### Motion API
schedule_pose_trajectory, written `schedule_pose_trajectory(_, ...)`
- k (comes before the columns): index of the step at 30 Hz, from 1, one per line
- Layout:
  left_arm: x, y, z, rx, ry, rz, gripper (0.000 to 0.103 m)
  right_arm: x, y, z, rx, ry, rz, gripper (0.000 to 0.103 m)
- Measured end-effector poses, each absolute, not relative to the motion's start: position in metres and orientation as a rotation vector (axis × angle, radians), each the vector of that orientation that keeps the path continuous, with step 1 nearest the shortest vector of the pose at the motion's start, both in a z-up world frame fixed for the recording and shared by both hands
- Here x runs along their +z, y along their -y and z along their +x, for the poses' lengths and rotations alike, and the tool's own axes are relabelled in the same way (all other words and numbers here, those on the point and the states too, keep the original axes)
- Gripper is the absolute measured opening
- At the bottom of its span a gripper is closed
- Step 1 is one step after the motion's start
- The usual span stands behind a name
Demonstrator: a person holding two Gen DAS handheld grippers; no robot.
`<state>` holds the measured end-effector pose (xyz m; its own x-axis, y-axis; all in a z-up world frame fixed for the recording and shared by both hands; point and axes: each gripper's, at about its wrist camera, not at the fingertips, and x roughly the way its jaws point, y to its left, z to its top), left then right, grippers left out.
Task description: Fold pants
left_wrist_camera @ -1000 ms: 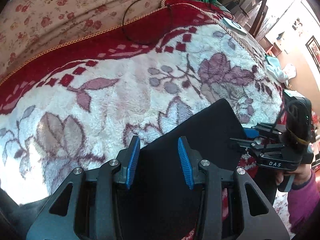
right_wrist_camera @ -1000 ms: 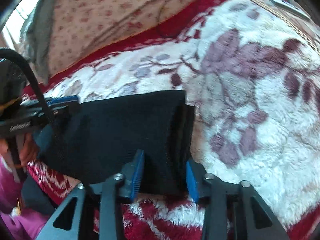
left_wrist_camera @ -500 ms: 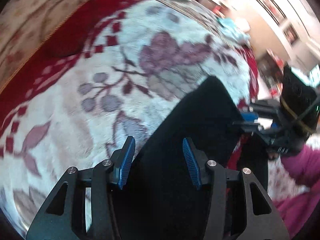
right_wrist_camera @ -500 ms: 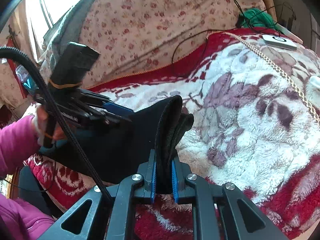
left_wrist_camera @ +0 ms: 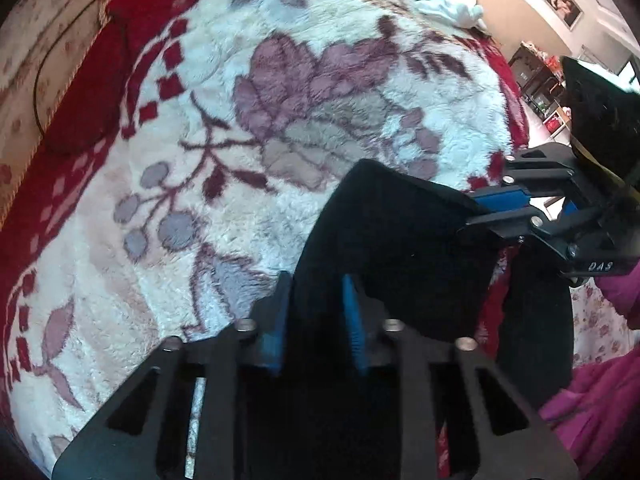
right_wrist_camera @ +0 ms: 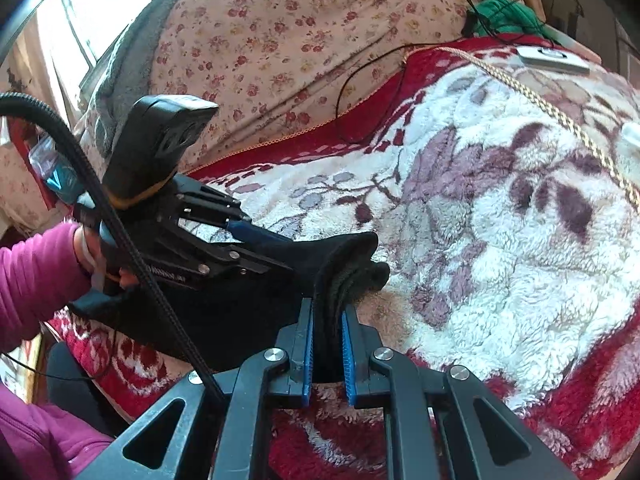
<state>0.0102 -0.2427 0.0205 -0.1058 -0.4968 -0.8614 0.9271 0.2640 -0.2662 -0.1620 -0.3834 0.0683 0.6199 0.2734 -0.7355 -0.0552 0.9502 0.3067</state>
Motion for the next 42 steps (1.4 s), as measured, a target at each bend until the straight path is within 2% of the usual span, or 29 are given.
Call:
schedule_pose_trajectory(4, 0.029, 0.238, 0.007, -1.279, -1.076, 0.464, 0.01, 0.071, 0.384, -0.167, 0.2, -0.86, 0.314, 0.011)
schedule_pose_trajectory(15, 0.082, 0.183, 0.001, -1.246, -0.952, 0.346, 0.009, 0.116, 0.362, -0.176, 0.314, -0.742, 0.419, 0.011)
schedule_pose_trajectory(22, 0.123, 0.117, -0.009, -1.181, -0.862, 0.264, 0.009, 0.167, 0.298, -0.171, 0.492, -0.679, 0.341, 0.011)
schedule_pose_trajectory(27, 0.133, 0.053, -0.008, -1.098, -0.848, 0.16, 0.009, 0.18, 0.24, -0.162, 0.629, -0.684, 0.281, 0.011)
schedule_pose_trajectory(34, 0.106, -0.039, -0.002, -0.902, -0.907, 0.021, 0.008, 0.138, 0.145, -0.13, 0.8, -0.812, 0.257, 0.011)
schedule_pose_trajectory(42, 0.059, -0.128, -0.003, -0.632, -0.997, -0.158, 0.008, 0.044, 0.079, -0.067, 0.829, -1.044, 0.36, 0.012)
